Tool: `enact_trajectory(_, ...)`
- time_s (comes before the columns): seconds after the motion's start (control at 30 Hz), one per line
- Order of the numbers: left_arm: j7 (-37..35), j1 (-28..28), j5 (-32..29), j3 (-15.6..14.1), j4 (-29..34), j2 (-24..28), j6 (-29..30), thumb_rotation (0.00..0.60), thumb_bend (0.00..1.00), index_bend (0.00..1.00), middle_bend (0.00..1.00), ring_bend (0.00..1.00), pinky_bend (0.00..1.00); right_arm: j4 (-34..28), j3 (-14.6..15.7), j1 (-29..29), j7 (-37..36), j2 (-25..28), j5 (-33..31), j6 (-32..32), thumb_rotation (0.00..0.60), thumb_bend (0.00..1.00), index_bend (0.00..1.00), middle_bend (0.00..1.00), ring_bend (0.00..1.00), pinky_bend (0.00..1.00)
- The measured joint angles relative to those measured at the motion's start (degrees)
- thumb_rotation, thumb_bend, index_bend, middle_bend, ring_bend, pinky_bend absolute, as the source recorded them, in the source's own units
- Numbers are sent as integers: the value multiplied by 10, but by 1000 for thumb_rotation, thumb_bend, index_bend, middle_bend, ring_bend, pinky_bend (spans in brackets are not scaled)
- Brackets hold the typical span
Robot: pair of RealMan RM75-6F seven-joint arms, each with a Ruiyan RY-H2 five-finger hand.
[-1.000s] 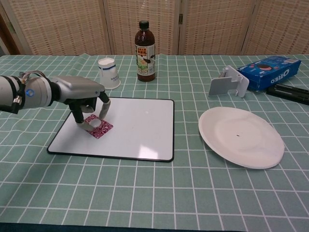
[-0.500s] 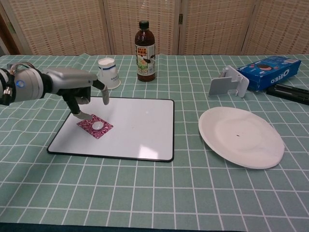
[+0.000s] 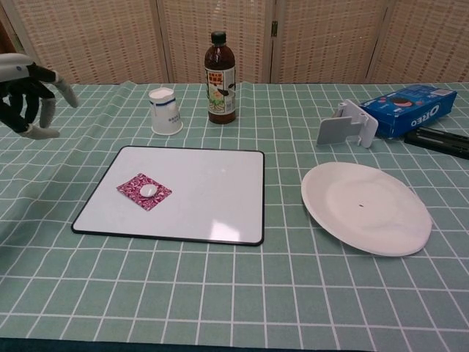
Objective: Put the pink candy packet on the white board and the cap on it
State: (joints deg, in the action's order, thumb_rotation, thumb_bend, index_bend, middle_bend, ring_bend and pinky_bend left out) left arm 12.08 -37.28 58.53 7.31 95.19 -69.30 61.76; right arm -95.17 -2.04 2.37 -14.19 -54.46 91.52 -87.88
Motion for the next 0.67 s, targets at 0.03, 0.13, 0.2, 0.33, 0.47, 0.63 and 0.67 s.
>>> enact_trajectory(0.03,0,11,1,-2,8,5,14,600,264,311,438,405,446,0,0,2,0,-1,1,2,600,236,258,298,300,381)
enact_trajectory(0.13,4,43,15,-10,27,18,69,600,264,306,408,369,420,1,-1,7,2,-2,0,9,600,235,257,298,300,381)
enact_trajectory(0.2,8,64,35,-19,36,23,113,600,264,300,407,363,408,1,-2,10,2,-4,-1,14,600,235,258,299,300,381)
enact_trajectory(0.33,8,123,73,-38,51,34,190,600,264,296,407,361,405,3,-1,13,-3,-5,-3,20,600,235,258,300,300,381)
enact_trajectory(0.47,1,182,104,-59,63,48,246,600,264,296,406,361,405,5,-1,17,-11,-4,-4,26,600,235,258,304,300,381)
enact_trajectory(0.63,-13,232,134,-73,68,54,297,600,264,296,405,360,405,7,0,20,-13,-7,-5,30,600,235,257,310,300,381)
enact_trajectory(0.67,-18,243,141,-75,69,54,307,600,264,296,405,359,405,7,0,21,-13,-7,-5,31,600,235,257,310,300,381)
